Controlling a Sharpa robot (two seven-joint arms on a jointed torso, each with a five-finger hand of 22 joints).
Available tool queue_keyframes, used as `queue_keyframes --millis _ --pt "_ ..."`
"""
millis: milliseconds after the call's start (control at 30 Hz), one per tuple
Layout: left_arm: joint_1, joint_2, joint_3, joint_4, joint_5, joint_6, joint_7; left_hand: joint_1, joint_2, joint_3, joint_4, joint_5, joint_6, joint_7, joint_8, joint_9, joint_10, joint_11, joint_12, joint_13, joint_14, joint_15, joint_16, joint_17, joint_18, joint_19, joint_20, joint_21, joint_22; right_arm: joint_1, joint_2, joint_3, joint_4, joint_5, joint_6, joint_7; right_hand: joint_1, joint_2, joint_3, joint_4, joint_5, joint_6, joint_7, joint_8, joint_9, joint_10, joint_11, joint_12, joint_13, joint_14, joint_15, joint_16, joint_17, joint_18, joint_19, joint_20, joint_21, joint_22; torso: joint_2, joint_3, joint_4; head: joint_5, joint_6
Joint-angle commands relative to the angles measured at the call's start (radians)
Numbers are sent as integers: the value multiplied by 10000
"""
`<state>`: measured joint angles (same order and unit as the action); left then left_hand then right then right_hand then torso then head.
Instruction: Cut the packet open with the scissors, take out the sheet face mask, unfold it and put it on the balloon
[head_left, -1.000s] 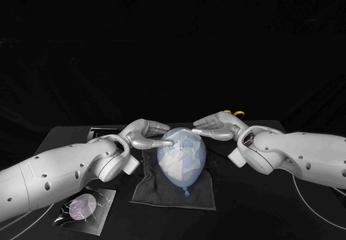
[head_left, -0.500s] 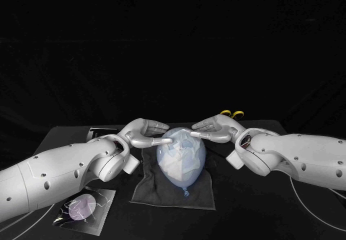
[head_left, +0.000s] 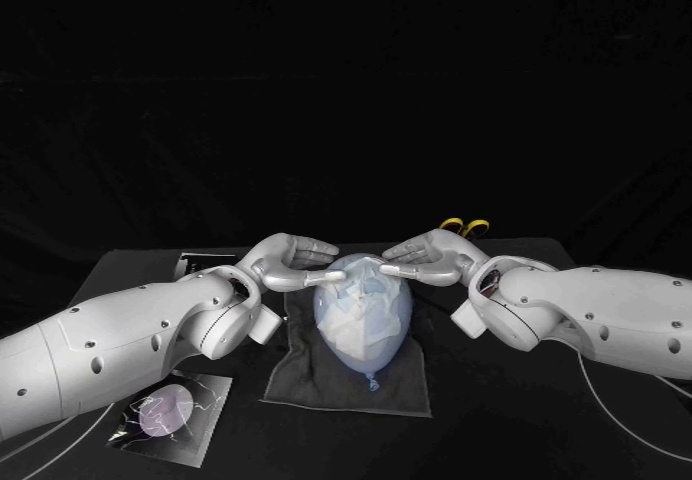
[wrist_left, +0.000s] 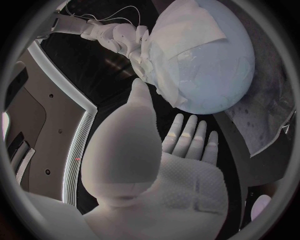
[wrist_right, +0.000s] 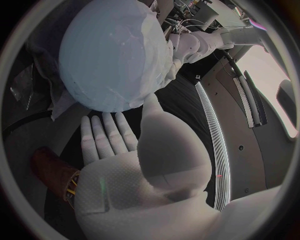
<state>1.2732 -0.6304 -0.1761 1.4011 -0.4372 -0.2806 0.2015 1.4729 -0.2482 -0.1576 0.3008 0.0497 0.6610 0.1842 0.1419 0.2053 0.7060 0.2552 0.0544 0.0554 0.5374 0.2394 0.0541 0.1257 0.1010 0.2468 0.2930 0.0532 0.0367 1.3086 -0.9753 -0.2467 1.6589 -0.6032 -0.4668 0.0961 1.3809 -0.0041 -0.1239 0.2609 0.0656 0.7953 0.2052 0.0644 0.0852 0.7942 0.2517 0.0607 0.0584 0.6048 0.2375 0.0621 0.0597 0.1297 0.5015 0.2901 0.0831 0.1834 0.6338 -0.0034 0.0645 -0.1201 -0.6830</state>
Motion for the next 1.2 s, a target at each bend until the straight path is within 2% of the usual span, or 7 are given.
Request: queue_keyframes --millis 33,100,167,333,633,800,1200 --pt "7 46 17 0 72 -124 28 29 196 200 2 35 120 1023 62 27 148 -36 30 20 225 -25 98 41 123 31 12 -13 16 -24 22 -3 -4 -158 209 -20 189 73 -16 -98 -61 206 906 76 26 221 -13 6 27 213 -19 62 29 -97 109 5 69 -10 1 4 1 7 -9" --pt "7 69 19 -18 8 -125 -44 160 412 534 -9 22 244 1017 100 46 319 -54 42 29 541 -52 164 100 141 113 13 11 30 -31 31 -3 -11 -161 215 -25 275 156 -24 -144 -60 369 900 107 45 398 -24 23 38 352 -32 97 46 -87 122 5 80 -12 1 5 0 14 -19" --pt "8 86 19 -31 -84 -108 -102 392 877 1174 -37 2 557 1032 197 110 1007 -90 121 81 1970 -145 517 408 149 493 16 140 97 -36 37 -3 -16 -163 223 -32 384 256 -29 -208 -61 519 893 139 61 559 -36 33 46 456 -45 126 57 -74 150 5 96 -10 1 4 0 18 -19" --pt "8 130 20 -59 -360 -155 -233 748 1204 1699 -85 -10 868 1002 282 150 1452 -137 159 98 2168 -203 668 435 -33 795 14 255 133 -51 51 -3 -33 -182 239 -54 578 396 -25 -345 -112 638 886 166 71 691 -48 29 46 561 -60 156 65 -57 172 6 119 -16 -1 4 -4 24 -45" --pt "8 222 21 -174 -697 -452 -401 1039 1141 1846 -125 -12 1192 946 381 203 1662 -186 202 103 2201 -220 736 432 -52 730 5 223 101 -79 65 -2 -48 -210 212 -69 737 464 -15 -484 -120 735 881 184 78 783 -56 29 49 610 -68 169 66 -49 198 7 136 -19 -5 2 -6 54 -72" --pt "8 206 21 -128 -774 -455 -396 1067 949 1707 -81 -12 1217 934 385 189 1684 -187 172 91 2161 -199 747 417 2 575 -5 163 65 -83 57 -2 -46 -231 213 -103 768 474 -14 -515 -121 776 879 192 82 794 -59 30 50 628 -69 173 68 -48 186 7 136 -25 0 3 1 28 -80" --pt "7 135 29 -53 -342 -560 -132 -194 464 419 -3 14 964 992 261 34 1517 -128 97 80 1685 -147 648 263 44 380 13 81 35 -91 58 -2 -43 -345 237 -164 1032 630 55 -788 -128 865 863 228 89 882 -77 30 50 701 -83 192 70 -36 175 7 150 -50 -3 -3 0 20 -73"
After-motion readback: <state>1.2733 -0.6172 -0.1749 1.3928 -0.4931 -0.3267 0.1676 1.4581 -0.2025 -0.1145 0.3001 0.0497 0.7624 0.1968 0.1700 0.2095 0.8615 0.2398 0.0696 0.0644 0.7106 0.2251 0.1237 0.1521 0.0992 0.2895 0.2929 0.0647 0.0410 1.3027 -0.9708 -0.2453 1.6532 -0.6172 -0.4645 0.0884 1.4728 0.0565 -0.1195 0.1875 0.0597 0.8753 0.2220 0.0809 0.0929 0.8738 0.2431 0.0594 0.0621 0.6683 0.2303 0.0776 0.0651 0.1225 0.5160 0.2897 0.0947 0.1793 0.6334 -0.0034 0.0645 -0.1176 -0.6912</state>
